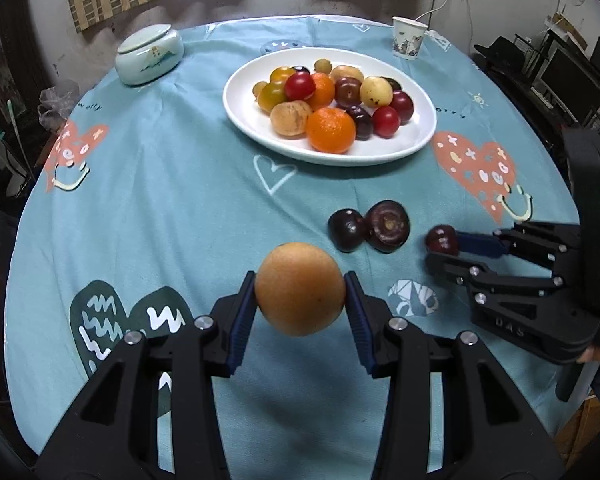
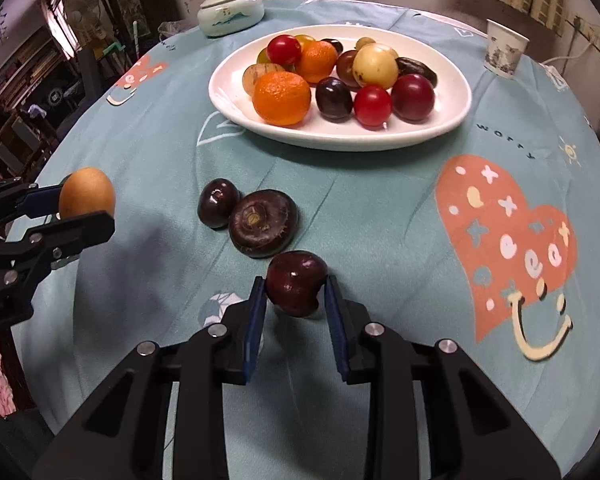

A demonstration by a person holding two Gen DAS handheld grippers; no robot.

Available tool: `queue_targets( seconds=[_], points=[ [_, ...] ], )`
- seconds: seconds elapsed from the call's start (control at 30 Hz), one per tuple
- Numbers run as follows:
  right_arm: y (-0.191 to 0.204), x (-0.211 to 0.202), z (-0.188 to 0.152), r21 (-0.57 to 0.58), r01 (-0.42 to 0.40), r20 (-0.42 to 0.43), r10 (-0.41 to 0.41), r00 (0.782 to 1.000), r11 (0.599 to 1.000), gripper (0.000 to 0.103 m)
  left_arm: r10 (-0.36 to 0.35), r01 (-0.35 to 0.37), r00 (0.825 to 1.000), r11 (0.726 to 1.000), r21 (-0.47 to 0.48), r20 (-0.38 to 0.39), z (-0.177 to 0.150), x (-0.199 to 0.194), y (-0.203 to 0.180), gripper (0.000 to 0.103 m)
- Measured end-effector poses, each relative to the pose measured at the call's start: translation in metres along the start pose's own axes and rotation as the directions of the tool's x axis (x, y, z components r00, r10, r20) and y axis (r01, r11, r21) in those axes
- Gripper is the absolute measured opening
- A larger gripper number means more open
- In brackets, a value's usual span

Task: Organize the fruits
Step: 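Grasp a tan round fruit with the left tool while the right tool grasps a dark red plum, then carry the tan fruit and plum over the white plate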

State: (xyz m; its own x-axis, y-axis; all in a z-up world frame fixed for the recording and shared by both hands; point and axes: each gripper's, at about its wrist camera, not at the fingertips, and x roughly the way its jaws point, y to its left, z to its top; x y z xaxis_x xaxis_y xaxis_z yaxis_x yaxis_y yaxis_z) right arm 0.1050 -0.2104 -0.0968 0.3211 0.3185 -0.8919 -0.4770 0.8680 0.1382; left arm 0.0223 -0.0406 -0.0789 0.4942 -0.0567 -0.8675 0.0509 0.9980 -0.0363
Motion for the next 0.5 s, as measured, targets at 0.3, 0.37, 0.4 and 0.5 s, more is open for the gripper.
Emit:
queue_targets(
  seconds=[0.3,0.37,0.4,0.5],
  points=[
    [0.015,-0.029,-0.026,0.095,-0.019,0.047,0.015,0.999,0.995,0.030,-0.008,0.003,0.999,0.996,0.093,0.043,0.004,-0.016,-0.014,0.044],
    [0.022,-0.037,-0.031,0.113,-0.022,0.064,0.014,0.998,0.993,0.030,-0.017,0.011,0.998,0.993,0.115,0.055,0.004,-0.022,-0.017,0.044],
    [0.025,-0.040,-0.033,0.118,-0.025,0.068,0.017,0.998,0.993,0.030,-0.023,0.015,0.998,0.992,0.126,0.061,0.004,-0.025,-0.018,0.044],
    [0.037,-0.048,-0.037,0.131,-0.023,0.089,0.012,0.996,0.991,0.030,-0.030,0.018,0.997,0.988,0.154,0.074,0.004,-0.031,-0.020,0.044]
  ],
)
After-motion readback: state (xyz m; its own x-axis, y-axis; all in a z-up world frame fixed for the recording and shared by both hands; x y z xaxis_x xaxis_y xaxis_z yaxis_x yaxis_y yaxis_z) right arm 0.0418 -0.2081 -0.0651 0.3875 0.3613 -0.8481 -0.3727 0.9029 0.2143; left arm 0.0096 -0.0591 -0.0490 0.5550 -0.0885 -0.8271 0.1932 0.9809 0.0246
